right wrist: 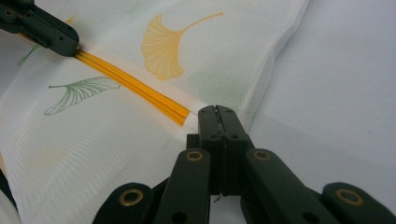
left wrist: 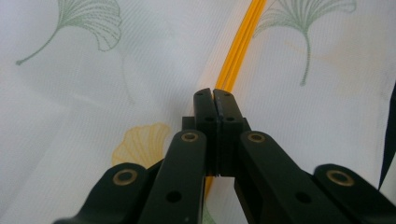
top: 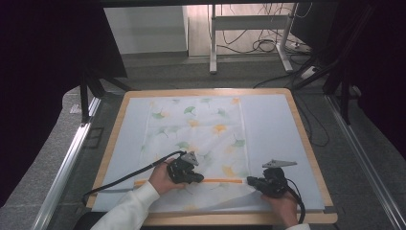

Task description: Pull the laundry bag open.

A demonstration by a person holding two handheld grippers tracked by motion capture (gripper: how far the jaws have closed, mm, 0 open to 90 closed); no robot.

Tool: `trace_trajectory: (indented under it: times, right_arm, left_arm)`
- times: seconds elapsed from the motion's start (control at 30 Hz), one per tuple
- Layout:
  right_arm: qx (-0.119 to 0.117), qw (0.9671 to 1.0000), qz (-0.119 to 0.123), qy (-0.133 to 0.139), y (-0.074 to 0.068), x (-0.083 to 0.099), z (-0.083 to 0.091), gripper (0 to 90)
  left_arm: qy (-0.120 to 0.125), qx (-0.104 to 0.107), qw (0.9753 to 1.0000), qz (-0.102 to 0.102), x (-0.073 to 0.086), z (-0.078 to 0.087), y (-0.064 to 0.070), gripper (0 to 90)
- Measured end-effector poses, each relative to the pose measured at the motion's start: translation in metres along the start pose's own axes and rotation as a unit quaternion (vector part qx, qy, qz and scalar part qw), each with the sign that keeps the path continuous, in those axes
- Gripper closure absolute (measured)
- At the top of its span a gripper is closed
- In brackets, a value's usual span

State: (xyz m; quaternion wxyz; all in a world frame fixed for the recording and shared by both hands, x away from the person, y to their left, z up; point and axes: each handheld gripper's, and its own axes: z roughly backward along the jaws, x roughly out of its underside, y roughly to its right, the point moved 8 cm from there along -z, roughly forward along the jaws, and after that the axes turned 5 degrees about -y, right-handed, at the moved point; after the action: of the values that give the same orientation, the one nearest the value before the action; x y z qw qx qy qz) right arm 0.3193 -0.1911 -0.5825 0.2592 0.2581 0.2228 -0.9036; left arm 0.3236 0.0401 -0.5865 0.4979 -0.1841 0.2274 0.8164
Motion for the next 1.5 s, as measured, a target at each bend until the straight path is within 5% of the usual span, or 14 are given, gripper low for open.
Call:
trace_trajectory:
  times: [1.5]
  right_arm:
    - [0.000,1.0000,0.002,-0.001,0.000,0.000,0.000,89.6]
  left_arm:
    - [-0.002,-0.008,0.9998,0.017,0.021,0.015,-0.007,90.0]
